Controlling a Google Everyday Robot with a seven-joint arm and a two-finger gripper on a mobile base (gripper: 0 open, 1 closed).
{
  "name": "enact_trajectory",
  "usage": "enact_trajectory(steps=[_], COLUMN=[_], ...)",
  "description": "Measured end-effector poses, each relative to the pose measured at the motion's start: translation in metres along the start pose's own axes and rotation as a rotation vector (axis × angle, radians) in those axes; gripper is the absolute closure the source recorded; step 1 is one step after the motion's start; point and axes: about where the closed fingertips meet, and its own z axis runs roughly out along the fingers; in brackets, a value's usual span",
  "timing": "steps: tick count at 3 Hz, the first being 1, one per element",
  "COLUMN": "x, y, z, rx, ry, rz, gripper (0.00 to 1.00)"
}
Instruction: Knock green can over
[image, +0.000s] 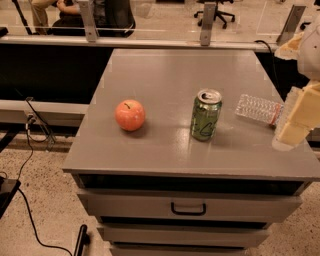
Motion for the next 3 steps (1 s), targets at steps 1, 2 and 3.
enact_trajectory(steps=[1, 2, 3], x=[0.000, 0.001, 0.015], y=[0.000, 0.000, 0.001], z=[0.000, 0.001, 0.013], rx=[0.000, -0.002, -0.016], ry=[0.000, -0.031, -0.166], rz=[0.000, 0.006, 0.046], gripper=[0.00, 0.00, 0.00])
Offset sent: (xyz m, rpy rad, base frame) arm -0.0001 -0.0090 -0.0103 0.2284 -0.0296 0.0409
